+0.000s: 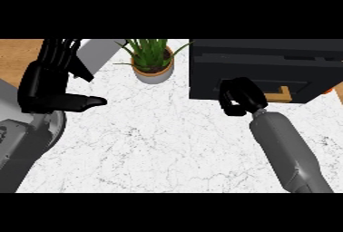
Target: Pick up the cup, place it into the drawer and close the drawer
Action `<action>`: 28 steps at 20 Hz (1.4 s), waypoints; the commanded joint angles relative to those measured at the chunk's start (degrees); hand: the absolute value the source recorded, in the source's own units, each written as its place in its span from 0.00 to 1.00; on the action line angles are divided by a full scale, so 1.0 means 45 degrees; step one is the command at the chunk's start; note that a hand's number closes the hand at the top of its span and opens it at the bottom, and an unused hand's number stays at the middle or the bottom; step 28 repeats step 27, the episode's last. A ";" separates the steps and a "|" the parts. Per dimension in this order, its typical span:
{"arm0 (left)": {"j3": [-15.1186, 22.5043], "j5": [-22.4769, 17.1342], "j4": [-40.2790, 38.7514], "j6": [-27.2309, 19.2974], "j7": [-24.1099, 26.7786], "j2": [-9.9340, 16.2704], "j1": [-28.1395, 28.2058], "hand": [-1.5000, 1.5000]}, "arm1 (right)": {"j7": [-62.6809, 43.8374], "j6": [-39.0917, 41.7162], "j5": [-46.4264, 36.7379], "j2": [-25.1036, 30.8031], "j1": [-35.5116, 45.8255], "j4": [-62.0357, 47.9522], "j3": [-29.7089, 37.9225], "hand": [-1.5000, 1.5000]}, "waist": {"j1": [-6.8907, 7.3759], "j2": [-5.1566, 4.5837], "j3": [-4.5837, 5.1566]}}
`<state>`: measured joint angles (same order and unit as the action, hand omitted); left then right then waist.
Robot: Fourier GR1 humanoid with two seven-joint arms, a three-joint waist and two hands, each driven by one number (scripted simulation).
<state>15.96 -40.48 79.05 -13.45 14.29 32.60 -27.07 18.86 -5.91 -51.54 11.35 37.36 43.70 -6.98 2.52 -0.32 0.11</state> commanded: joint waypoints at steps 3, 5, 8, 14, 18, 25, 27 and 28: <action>-0.0380 0.0071 0.0134 0.0507 -0.0034 0.0113 0.0371 0.00 | 0.1165 -0.0419 0.0237 0.0153 0.2524 -0.4276 0.1221 1.00 | 0.0145 -0.0177 -0.0051; -0.0551 -0.0014 0.0156 0.0993 0.0104 0.0412 0.0361 0.00 | 0.1501 0.0090 0.0450 0.0877 0.2926 -0.4924 0.1592 1.00 | 0.0324 -0.0273 -0.0059; -0.0629 -0.0275 0.0063 0.1192 -0.0185 0.0257 -0.0009 0.00 | 0.0942 0.0181 0.0408 0.0755 0.3782 -0.5622 0.1736 1.00 | 0.0546 -0.0382 -0.0068; -0.0151 -0.0075 0.0195 0.1294 0.0276 -0.0392 0.0665 0.00 | 0.1188 0.0740 0.0947 0.1304 0.4262 -0.5996 0.2267 1.00 | 0.0810 -0.0495 -0.0072; -0.0281 -0.0171 0.0295 0.1490 0.0148 -0.0248 0.0468 0.00 | 0.2160 0.1016 0.1447 0.2164 0.3931 -0.5966 0.2748 1.00 | 0.0868 -0.0600 -0.0097; -0.0163 -0.0077 -0.0145 0.1849 0.0465 -0.0492 0.0838 0.00 | 0.2364 0.0915 0.1671 0.1996 0.4140 -0.6039 0.2985 1.00 | 0.0876 -0.0580 -0.0072; -0.0208 -0.0140 0.0009 0.2036 0.0405 -0.0363 0.0774 0.00 | 0.2433 0.1046 0.1734 0.2234 0.4149 -0.6086 0.3068 1.00 | 0.1052 -0.0613 -0.0077; -0.0208 -0.0140 0.0009 0.2036 0.0405 -0.0363 0.0774 0.00 | 0.2433 0.1046 0.1734 0.2234 0.4149 -0.6086 0.3068 1.00 | 0.1052 -0.0613 -0.0077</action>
